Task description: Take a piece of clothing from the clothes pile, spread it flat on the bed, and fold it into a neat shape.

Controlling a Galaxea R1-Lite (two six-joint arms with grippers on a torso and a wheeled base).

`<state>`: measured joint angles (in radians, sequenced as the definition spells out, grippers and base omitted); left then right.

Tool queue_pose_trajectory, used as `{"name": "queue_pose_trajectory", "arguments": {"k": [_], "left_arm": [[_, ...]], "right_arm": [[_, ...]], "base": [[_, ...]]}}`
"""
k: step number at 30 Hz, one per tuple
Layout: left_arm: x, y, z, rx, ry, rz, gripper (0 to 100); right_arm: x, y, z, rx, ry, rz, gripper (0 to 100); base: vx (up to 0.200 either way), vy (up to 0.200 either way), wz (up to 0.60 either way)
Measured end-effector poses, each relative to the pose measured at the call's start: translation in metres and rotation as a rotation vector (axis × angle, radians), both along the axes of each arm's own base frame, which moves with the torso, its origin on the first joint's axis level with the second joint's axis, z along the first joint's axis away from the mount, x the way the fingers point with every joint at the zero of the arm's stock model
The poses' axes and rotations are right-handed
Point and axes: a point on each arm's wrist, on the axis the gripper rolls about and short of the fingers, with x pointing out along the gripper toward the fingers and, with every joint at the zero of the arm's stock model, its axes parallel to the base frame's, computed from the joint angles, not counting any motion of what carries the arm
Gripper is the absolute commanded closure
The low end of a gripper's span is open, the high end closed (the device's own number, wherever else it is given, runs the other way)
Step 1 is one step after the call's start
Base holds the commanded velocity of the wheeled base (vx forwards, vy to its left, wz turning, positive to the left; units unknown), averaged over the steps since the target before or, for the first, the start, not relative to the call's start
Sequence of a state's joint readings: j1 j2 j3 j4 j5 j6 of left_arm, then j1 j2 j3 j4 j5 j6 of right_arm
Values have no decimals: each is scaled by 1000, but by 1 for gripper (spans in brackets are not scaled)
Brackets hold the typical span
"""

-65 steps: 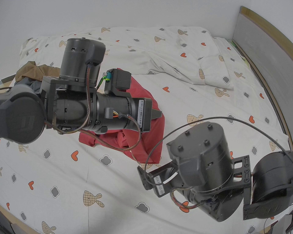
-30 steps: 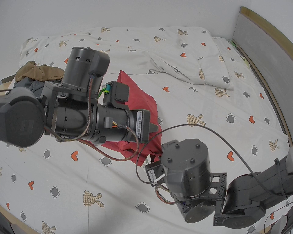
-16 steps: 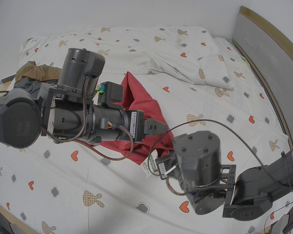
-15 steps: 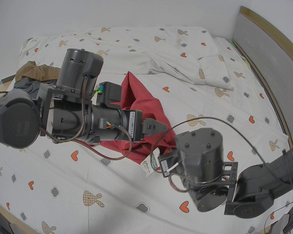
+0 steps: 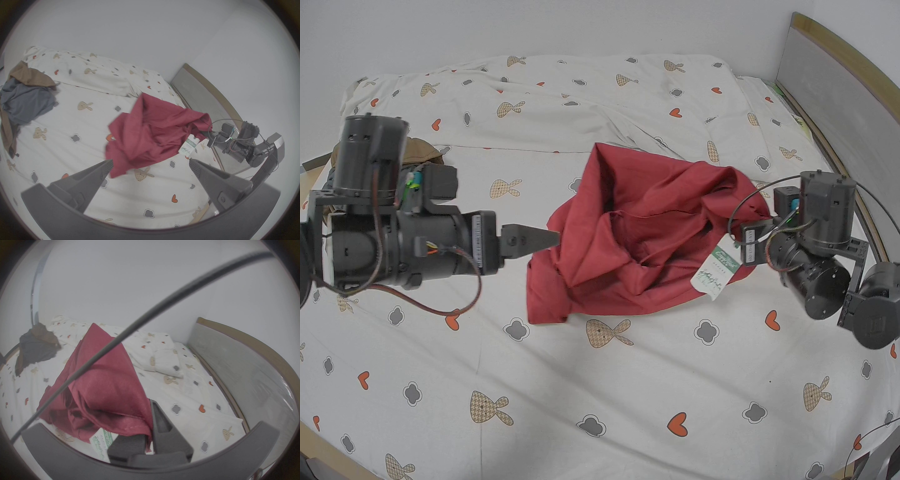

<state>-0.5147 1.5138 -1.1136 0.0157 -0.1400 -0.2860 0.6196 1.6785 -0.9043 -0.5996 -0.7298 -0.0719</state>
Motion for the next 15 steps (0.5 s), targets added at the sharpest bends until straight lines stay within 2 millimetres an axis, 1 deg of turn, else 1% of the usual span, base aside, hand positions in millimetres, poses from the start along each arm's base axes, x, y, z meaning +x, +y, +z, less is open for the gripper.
{"name": "queue_pose_trajectory", "arguments": {"k": [5, 6, 11, 15], "left_arm": [[-18, 28, 7, -21, -43, 63, 0], [-22, 33, 8, -25, -53, 75, 0], [-37, 50, 15, -42, -91, 117, 0], [-47, 62, 16, -49, -110, 154, 0]], "right_arm": [[10, -32, 2, 3, 1, -70, 100], [12, -37, 1, 2, 4, -83, 0], [25, -56, -6, -5, 21, -153, 0], [46, -80, -13, -11, 37, -259, 0]], "base": [[0, 0, 0], [0, 0, 0], [0, 0, 0], [0, 0, 0]]}}
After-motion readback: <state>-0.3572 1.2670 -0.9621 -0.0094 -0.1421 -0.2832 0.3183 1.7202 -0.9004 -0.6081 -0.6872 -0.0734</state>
